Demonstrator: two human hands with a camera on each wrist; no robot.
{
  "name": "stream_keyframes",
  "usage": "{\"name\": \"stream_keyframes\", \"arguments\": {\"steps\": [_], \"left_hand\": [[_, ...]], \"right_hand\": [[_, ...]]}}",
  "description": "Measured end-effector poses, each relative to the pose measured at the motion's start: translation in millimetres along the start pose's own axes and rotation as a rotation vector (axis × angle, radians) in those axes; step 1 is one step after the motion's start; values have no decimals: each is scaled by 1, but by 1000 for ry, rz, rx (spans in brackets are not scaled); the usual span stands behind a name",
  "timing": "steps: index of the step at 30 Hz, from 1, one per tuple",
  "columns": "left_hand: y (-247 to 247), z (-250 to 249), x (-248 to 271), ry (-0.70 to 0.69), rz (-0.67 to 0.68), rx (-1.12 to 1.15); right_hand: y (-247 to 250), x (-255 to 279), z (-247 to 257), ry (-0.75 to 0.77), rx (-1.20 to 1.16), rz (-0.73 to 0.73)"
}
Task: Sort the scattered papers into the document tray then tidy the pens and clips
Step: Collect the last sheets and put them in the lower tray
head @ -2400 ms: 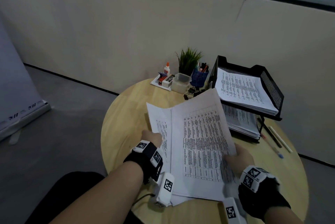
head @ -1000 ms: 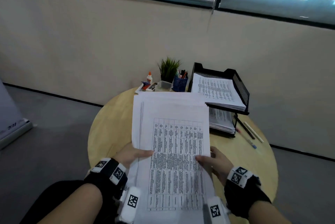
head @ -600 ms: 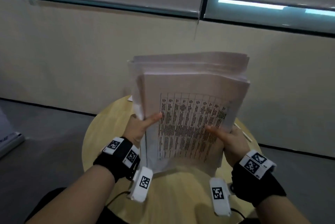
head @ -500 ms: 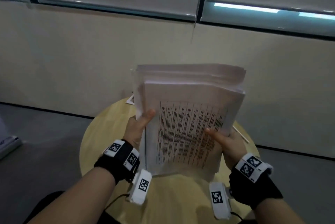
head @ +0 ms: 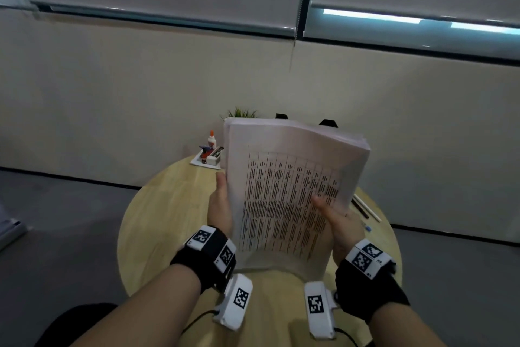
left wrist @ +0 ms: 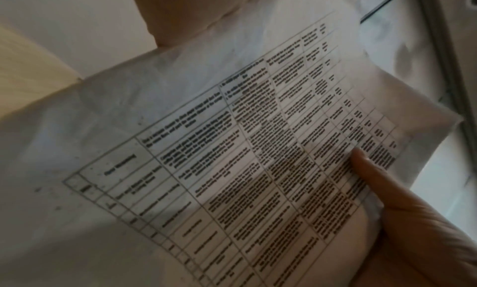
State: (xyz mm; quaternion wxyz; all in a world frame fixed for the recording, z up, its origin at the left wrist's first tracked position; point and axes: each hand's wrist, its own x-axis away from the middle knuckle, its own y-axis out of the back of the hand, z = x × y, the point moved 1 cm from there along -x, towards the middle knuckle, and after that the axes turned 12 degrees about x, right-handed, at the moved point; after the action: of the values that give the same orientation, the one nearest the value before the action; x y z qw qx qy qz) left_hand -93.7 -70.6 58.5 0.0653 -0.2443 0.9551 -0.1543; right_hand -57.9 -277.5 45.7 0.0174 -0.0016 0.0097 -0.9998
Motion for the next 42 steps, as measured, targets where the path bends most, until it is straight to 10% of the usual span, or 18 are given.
{"name": "stream_keyframes", "arguments": {"steps": [32, 42], "left_hand": [[13, 21, -7, 81, 175, 56], [28, 87, 4, 252, 125, -28]], "right_hand": [[14, -3, -3, 65, 156, 67], [11, 0, -57, -186, 226, 3]]}}
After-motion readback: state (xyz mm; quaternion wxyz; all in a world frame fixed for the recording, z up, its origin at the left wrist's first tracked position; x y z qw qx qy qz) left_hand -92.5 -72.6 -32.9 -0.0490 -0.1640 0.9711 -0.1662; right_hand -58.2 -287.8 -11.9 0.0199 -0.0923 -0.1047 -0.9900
